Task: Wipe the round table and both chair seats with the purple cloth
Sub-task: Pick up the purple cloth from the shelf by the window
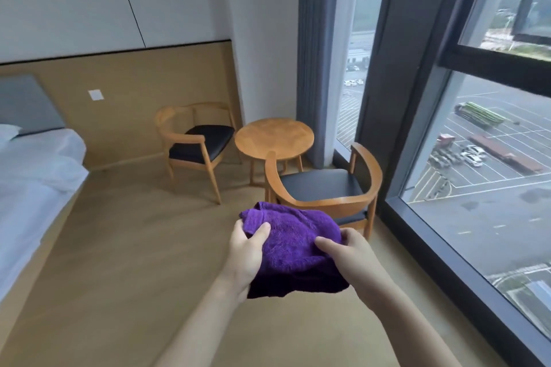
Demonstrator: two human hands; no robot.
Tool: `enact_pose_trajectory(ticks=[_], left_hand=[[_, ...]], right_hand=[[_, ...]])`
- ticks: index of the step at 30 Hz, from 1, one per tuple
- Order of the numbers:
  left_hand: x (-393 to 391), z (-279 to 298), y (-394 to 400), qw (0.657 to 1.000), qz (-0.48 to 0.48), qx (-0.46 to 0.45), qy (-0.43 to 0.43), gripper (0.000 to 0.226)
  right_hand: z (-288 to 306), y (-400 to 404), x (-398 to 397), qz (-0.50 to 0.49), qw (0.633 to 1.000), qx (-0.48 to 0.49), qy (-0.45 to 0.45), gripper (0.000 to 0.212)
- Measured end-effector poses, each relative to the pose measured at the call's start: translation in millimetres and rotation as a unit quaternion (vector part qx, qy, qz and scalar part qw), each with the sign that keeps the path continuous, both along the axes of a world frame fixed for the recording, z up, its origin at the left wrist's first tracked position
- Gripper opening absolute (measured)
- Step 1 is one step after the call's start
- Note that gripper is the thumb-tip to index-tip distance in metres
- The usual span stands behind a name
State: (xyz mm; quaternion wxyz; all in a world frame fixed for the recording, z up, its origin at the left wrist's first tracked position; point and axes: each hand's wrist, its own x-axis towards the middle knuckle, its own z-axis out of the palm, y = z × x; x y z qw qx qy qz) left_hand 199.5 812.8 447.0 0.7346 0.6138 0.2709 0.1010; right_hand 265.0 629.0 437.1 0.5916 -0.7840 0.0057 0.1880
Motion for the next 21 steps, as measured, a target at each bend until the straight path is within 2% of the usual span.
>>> enact_pose_trajectory(ticks=[7,12,16,20,21], left_hand=[[124.4,-45.7,103.7,0.999,0.026,0.005,0.02,0.017],[211.5,-51.8,188.7,0.997,0.07,0.004,0.035,0.014],[266.7,-48.9,253.3,0.994,0.106,0.001,0.036,0.013],[320.9,-56.3,323.3,0.99,0.136,-0.01,0.041,0.014],[334.7,-60.4,341.7,0.989,0.141,-0.012,0.044,0.014]], right_hand=[[-44.4,108.2,142.7,0.068,0.997,-0.043,0.023,0.04],[-43.7,202.2,250.2,0.123,0.988,-0.088,0.014,0.052],[-31.1,273.3,316.9,0.181,0.981,-0.074,-0.003,0.055],[-29.3,343.4,367.6,0.232,0.972,-0.038,-0.012,0.047],[-30.6,360.2,380.0,0.251,0.967,-0.033,-0.016,0.052]])
